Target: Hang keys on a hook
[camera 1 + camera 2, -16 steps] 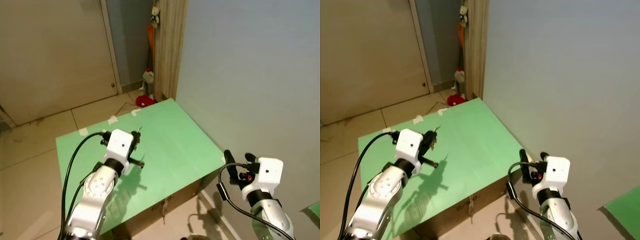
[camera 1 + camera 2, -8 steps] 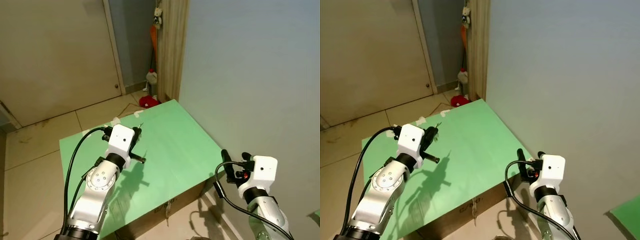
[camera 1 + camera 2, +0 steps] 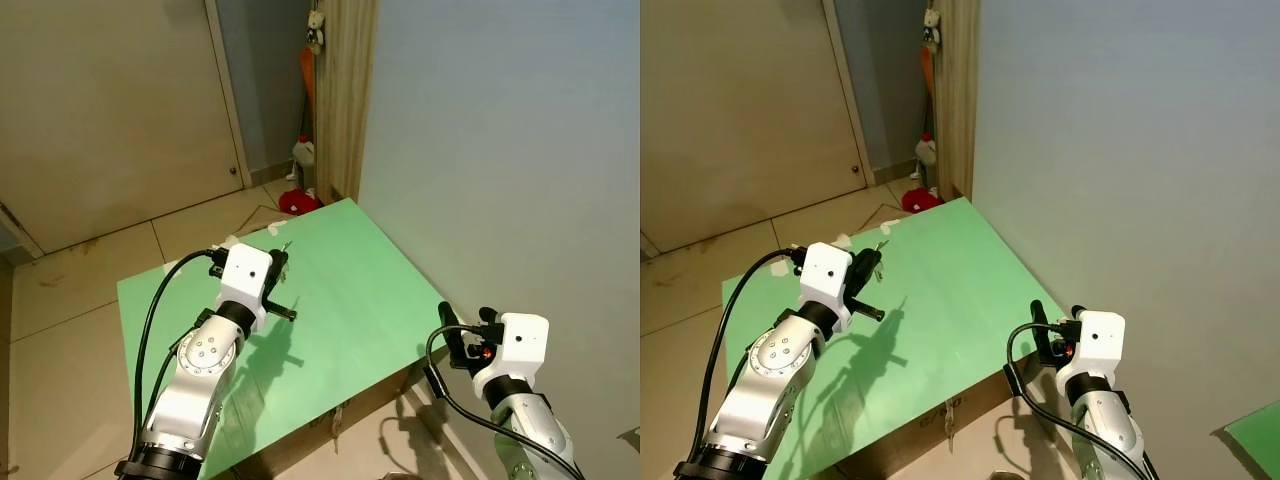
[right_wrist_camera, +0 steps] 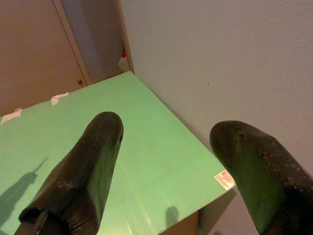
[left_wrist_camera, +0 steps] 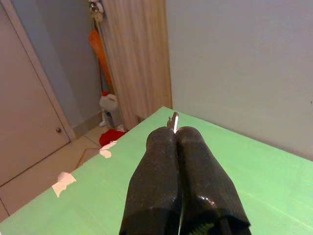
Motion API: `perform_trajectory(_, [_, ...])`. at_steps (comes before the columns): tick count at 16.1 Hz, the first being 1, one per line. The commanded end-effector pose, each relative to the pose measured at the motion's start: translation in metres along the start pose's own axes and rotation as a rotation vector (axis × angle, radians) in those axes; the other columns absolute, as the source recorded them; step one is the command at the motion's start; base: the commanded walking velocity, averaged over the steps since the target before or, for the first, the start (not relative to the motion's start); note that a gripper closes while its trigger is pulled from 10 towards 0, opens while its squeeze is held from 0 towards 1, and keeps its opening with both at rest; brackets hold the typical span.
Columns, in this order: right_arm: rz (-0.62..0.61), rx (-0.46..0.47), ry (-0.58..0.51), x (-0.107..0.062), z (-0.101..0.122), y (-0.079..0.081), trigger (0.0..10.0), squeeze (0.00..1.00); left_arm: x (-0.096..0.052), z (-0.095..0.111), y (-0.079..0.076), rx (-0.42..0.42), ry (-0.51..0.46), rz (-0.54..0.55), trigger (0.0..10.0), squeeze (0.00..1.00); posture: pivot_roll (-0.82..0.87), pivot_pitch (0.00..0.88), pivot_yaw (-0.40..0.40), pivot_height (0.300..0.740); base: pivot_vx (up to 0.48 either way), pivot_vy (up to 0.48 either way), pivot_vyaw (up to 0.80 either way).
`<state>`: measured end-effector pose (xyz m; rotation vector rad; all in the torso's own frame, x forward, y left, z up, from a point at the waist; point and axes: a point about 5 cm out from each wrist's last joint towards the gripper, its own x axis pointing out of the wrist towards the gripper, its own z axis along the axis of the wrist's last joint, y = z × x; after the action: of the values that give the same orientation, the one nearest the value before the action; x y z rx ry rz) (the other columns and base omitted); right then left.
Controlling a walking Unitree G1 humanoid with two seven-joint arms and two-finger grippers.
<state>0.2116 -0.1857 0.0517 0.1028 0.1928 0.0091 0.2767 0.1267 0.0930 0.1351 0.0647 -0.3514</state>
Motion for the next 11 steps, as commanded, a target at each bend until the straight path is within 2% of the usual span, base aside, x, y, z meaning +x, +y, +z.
perform_trajectory(1, [0.005, -0.011, -0.010, 0.0036, 0.0038, 0.0013, 10.0, 0.00, 0.0030, 0.0029, -0.0008, 0.014, -0.007, -0.017, 10.0, 0.00, -0.17, 0.000, 0.041, 0.740, 0.000, 0.000, 0.00])
perform_trajectory(7, [0.013, -0.012, -0.009, 0.0030, 0.0034, 0.0041, 10.0, 0.00, 0.0061, 0.0031, -0.0017, -0.015, -0.004, -0.015, 10.0, 0.00, -0.18, 0.000, 0.041, 0.740, 0.000, 0.000, 0.00])
perform_trajectory(11, [0.012, -0.015, -0.005, 0.0025, 0.0032, 0.0033, 10.0, 0.00, 0.0092, 0.0030, -0.0021, -0.022, 0.000, -0.017, 10.0, 0.00, -0.18, 0.000, 0.040, 0.740, -0.345, 0.000, 0.00])
